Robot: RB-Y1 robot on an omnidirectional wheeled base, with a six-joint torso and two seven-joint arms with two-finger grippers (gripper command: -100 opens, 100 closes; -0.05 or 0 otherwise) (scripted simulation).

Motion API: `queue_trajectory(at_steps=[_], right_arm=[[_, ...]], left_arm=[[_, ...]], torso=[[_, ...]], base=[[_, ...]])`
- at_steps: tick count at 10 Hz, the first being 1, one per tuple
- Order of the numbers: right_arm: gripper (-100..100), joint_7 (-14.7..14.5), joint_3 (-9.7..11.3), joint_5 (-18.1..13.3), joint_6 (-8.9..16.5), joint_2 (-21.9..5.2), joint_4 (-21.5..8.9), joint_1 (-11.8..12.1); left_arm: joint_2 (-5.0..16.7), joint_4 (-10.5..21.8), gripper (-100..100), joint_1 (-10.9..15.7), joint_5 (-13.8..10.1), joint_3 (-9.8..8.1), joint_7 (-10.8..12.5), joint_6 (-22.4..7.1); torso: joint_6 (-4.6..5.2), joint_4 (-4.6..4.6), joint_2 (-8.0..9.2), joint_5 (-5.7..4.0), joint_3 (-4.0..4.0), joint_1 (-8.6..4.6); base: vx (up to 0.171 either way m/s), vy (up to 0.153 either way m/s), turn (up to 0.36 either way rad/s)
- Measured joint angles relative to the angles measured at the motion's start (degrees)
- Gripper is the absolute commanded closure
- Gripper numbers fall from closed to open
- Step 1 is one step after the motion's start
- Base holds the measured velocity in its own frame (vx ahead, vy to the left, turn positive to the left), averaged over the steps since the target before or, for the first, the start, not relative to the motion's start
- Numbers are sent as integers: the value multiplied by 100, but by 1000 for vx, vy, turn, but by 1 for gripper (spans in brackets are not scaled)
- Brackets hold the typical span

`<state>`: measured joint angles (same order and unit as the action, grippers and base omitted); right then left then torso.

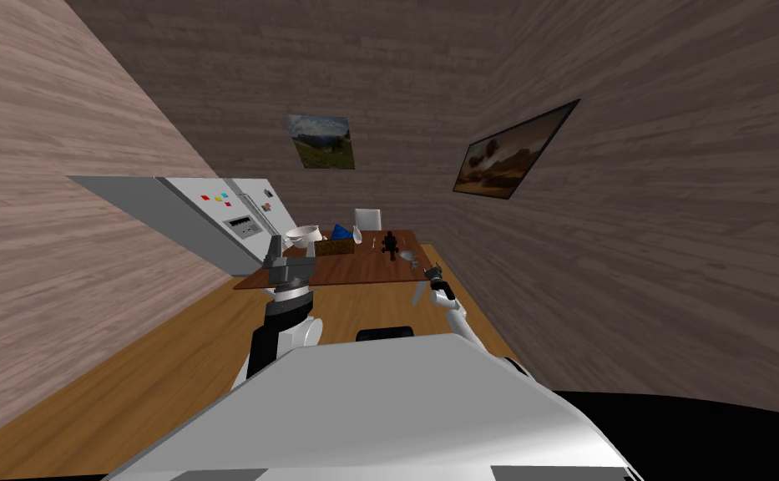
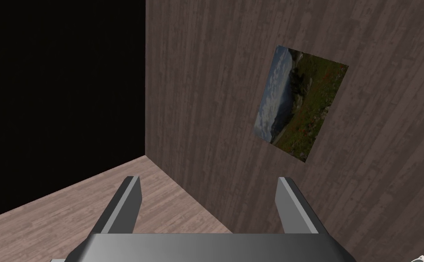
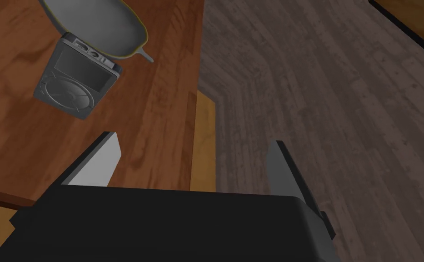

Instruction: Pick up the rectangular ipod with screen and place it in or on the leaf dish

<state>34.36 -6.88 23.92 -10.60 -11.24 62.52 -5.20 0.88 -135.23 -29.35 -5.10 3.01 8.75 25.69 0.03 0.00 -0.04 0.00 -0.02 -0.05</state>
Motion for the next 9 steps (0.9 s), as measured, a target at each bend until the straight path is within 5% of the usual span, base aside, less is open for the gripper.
queue_trajectory(at_steps=[9], right_arm=[[-100, 679, -408, 613, 325, 177, -1307, -825]], left_arm=[[0, 0, 0, 0, 0, 0, 0, 0]], torso=[[1, -1, -3, 0, -2, 0]], base=[[8, -15, 31]])
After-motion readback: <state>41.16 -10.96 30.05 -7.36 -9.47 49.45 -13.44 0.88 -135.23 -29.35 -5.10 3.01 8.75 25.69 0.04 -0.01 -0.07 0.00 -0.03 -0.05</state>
